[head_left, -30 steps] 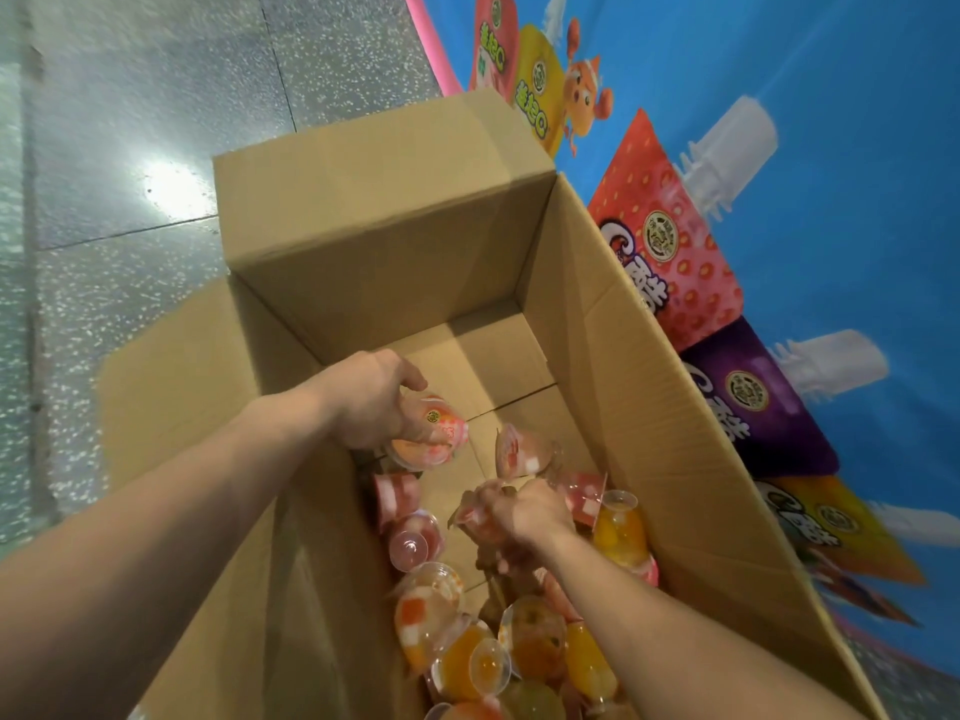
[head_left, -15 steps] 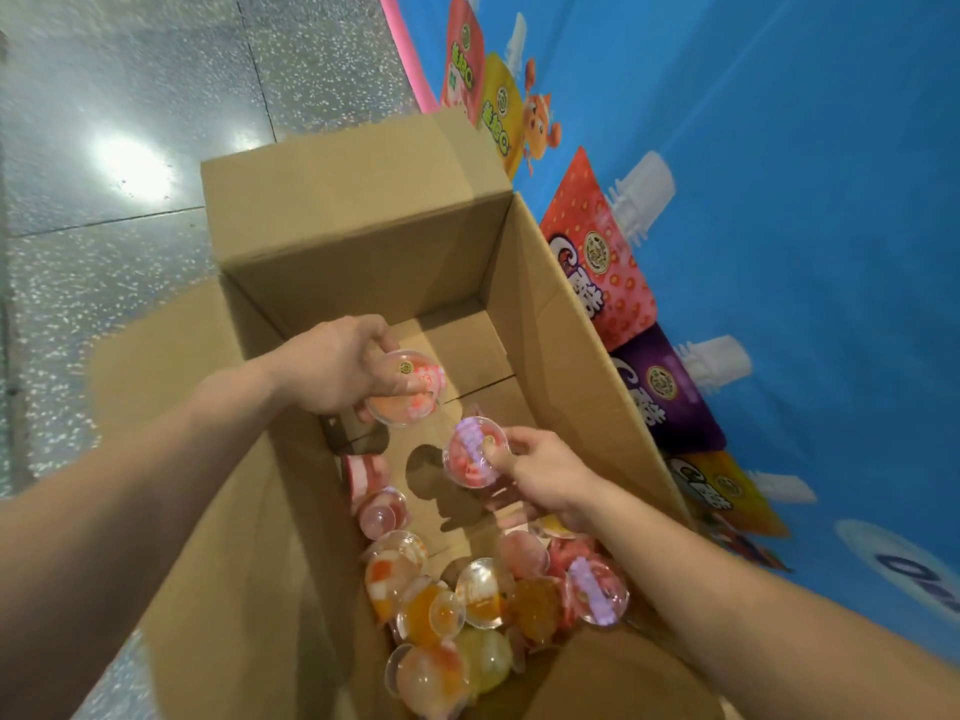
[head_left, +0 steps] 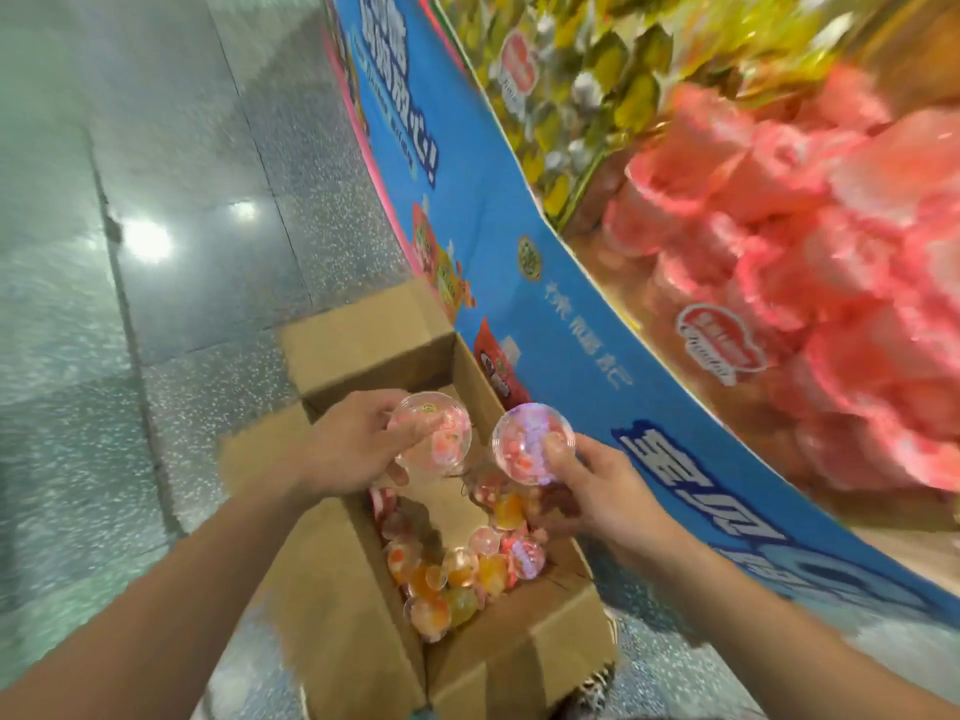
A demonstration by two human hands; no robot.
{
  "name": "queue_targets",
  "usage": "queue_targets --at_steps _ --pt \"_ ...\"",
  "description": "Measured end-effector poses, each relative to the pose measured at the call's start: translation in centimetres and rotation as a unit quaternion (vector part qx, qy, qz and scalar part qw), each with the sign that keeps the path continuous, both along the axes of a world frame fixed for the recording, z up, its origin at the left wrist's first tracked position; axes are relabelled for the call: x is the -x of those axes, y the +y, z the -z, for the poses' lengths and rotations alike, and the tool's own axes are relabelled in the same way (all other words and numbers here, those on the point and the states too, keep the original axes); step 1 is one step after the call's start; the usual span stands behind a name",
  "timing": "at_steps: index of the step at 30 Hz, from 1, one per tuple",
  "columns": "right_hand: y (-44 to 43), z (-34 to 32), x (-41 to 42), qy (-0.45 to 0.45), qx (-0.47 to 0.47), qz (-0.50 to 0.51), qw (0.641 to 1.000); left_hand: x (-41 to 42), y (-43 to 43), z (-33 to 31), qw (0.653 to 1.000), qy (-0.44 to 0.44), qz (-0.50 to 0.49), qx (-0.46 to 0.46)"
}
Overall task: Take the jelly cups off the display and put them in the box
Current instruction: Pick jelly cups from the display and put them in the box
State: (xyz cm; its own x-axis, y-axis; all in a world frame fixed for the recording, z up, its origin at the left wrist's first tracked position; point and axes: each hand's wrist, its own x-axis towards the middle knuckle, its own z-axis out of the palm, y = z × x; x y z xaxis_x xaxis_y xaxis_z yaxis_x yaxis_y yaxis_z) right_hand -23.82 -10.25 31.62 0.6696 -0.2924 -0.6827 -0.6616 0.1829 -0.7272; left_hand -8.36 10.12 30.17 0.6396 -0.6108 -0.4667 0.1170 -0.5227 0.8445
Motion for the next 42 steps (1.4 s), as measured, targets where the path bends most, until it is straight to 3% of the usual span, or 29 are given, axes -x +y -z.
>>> queue_targets --at_steps 10,15,20,26,32,42 --pt "-2.4 -23.5 4.6 -0.055 -0.024 0.087 0.994 2.1 -6.1 -21.9 0.999 -0.021 0.022 0.02" --pt "-5.3 -29.6 8.2 -0.068 -0.003 0.178 0.982 3.5 -10.8 -28.2 0.994 -0.073 0.077 0.022" --pt "-8.8 -34.7 12.4 -0.068 0.018 0.243 0.967 6.1 -16.1 -33.2 0.991 -0.071 0.099 0.053" --pt "-13.2 -38.1 17.6 -0.08 0.03 0.264 0.961 10.0 -22.6 -38.2 0.984 -0.068 0.16 0.032" --pt "-17.0 -39.3 22.5 -0.082 0.02 0.27 0.959 14.8 -27.3 -40.2 0.99 -0.024 0.14 0.022" --pt "-25.2 -36.4 30.1 -0.052 -0.003 0.297 0.953 21.7 -33.7 -36.5 0.996 -0.034 0.082 -0.014"
